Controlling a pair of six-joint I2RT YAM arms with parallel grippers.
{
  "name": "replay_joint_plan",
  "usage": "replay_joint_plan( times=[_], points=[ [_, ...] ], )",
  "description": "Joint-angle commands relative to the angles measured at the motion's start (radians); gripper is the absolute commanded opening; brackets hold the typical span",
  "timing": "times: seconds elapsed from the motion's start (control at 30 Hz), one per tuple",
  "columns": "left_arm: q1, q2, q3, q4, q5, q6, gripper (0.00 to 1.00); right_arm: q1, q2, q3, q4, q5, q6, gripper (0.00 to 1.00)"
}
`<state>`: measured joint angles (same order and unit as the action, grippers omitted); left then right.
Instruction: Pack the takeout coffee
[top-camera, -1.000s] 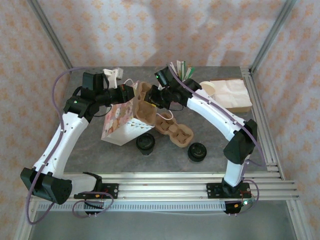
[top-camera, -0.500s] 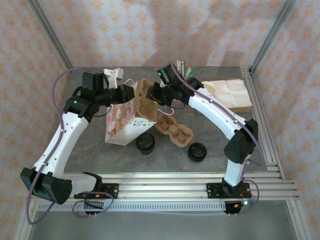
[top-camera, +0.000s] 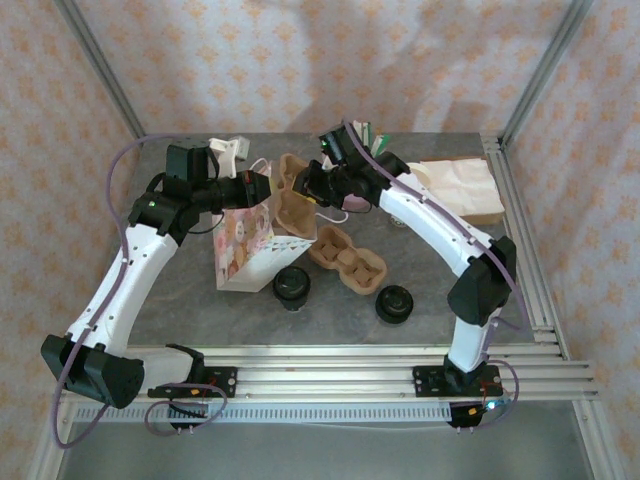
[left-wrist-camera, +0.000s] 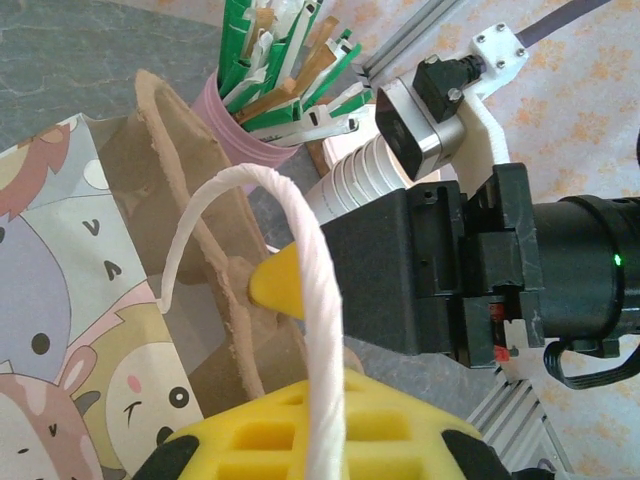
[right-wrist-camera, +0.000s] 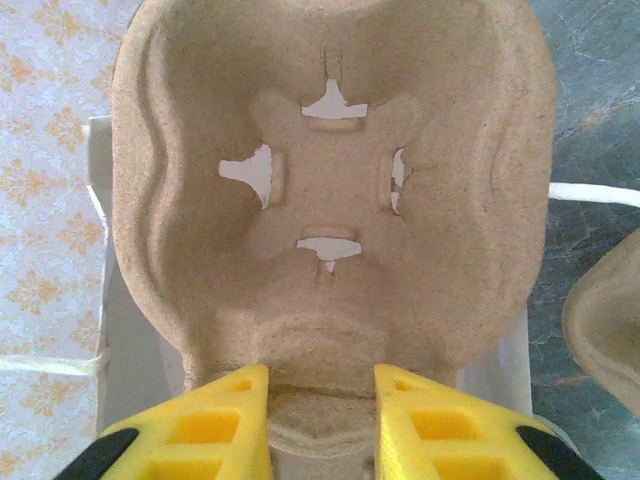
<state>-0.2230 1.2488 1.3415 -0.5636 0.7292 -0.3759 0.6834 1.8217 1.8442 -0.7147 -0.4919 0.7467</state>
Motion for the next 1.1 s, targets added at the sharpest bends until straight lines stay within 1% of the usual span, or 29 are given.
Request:
replay_joint_plan(
  times=[0.0, 0.3, 0.4, 0.53, 0.7, 0.77, 0.9, 1.07],
  points=[
    [-0.007, -0.001, -0.007, 0.011, 0.027, 0.024, 0.04, -0.007, 0.012, 0.028, 0.020, -0.008, -0.007, 0.26],
    [-0.007, 0.007, -0.008, 0.015, 0.024, 0.019, 0.04, -0.002, 0.026, 0.021, 0.003, -0.015, -0.034, 0.26],
    [-0.008, 0.011, -0.012, 0.017, 0.015, 0.020, 0.05, 0.002, 0.008, -0.019, 0.016, -0.003, -0.050, 0.29],
    [-0.007, 0.016, -0.012, 0.007, 0.018, 0.052, 0.06, 0.010, -0.050, -0.118, 0.112, 0.016, -0.054, 0.30],
    [-0.007, 0.020, -0.002, -0.046, -0.020, 0.112, 0.06, 0.056, -0.108, -0.179, 0.151, 0.105, -0.121, 0.29],
    [-0.008, 0.019, -0.013, -0.041, -0.017, 0.119, 0.06, 0.070, -0.123, -0.218, 0.183, 0.127, -0.118, 0.29],
    [-0.008, 0.015, -0.014, -0.073, -0.095, 0.126, 0.06, 0.091, -0.136, -0.295, 0.277, 0.149, -0.064, 0.29],
    [-0.008, -0.005, -0.034, -0.067, -0.168, 0.103, 0.05, 0.127, -0.117, -0.333, 0.365, 0.194, -0.021, 0.30]
  ],
)
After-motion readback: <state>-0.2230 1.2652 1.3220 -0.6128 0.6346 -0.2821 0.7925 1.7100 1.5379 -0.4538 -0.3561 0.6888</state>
